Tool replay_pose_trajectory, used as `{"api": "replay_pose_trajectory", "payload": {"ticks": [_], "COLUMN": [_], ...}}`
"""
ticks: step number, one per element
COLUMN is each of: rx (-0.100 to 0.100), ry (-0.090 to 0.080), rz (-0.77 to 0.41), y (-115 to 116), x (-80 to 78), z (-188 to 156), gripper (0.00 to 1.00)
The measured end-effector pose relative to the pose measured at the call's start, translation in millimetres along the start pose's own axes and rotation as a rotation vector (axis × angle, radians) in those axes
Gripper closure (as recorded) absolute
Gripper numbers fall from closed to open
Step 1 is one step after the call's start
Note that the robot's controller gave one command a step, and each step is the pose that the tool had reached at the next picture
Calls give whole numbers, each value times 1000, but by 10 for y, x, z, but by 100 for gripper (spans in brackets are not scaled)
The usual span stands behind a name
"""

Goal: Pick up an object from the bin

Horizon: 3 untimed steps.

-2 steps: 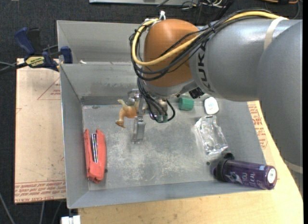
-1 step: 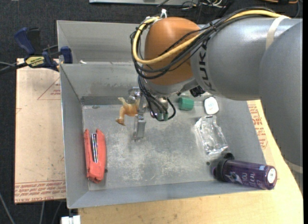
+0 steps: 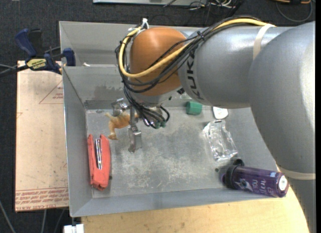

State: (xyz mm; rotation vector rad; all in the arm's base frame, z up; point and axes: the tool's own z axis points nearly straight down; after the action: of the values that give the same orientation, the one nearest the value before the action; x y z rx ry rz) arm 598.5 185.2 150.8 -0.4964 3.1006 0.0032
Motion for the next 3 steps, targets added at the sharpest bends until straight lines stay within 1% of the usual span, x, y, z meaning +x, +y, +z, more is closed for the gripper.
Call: {"api": "replay_pose_trajectory", "payload": {"ticks": [1,2,3], "rx": [-1,-2,-1], "ry": [1,-3,-1], "rz": [-99,102,-205], "y": [234,-10,138], "x": [-68,-198,-209], "z": [154,183,455], "gripper": [0,0,0]}}
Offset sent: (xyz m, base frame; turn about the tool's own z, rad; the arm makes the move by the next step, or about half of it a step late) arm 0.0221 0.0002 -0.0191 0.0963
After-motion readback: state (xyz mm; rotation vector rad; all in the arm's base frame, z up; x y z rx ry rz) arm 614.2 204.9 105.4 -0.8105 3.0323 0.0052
